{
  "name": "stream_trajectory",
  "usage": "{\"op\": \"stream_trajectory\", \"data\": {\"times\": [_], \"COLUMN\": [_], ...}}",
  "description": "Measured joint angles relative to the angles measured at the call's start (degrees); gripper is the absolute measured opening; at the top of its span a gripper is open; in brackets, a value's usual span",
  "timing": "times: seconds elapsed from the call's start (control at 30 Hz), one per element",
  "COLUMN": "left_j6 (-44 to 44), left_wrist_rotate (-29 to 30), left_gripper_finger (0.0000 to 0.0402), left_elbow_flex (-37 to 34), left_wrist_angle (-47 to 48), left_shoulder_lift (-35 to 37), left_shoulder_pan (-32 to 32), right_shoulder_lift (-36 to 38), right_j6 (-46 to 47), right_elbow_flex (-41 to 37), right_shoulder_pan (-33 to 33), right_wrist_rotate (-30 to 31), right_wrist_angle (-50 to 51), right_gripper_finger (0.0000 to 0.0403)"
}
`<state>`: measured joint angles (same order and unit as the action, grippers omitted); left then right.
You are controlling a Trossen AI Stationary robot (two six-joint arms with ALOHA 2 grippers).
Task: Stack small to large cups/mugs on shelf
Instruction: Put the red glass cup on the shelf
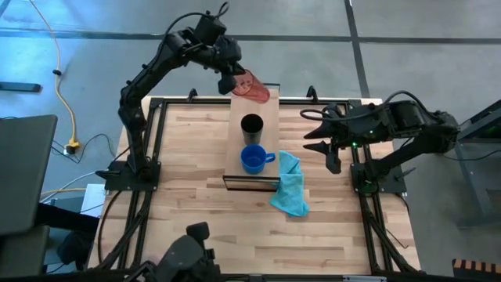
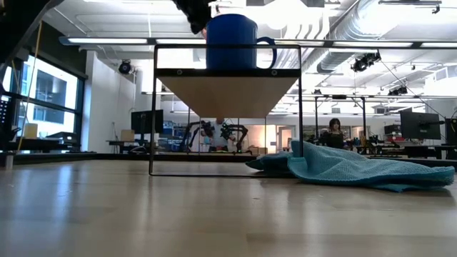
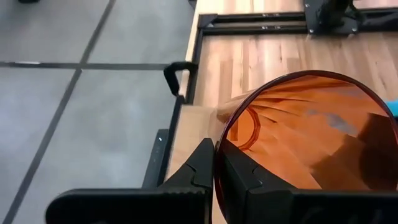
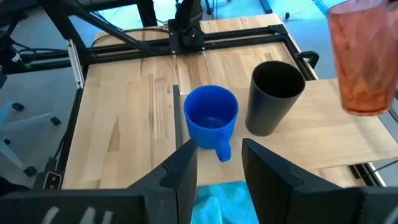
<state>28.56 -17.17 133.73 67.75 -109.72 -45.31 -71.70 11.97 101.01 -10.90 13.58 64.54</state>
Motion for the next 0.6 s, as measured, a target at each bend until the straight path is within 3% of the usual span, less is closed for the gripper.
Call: {"op": "stream_trajectory", "data": {"times": [0.6], "left_j6": [-0.34], "left_wrist_rotate": [7.36], "left_gripper_finger": [0.0], "left_elbow_flex": [-0.07], "left_wrist_angle": [1.16], "left_shoulder_lift": [-0.51], "left_shoulder_pan": [1.55], "right_shoulder_lift": [1.35], "right_j6": [3.07], "right_elbow_flex": [-10.87], "right_shoulder_pan": [0.02], "right_wrist_rotate": [-0.07], "right_wrist_angle": [-4.14], "right_gripper_finger": [0.0119]}}
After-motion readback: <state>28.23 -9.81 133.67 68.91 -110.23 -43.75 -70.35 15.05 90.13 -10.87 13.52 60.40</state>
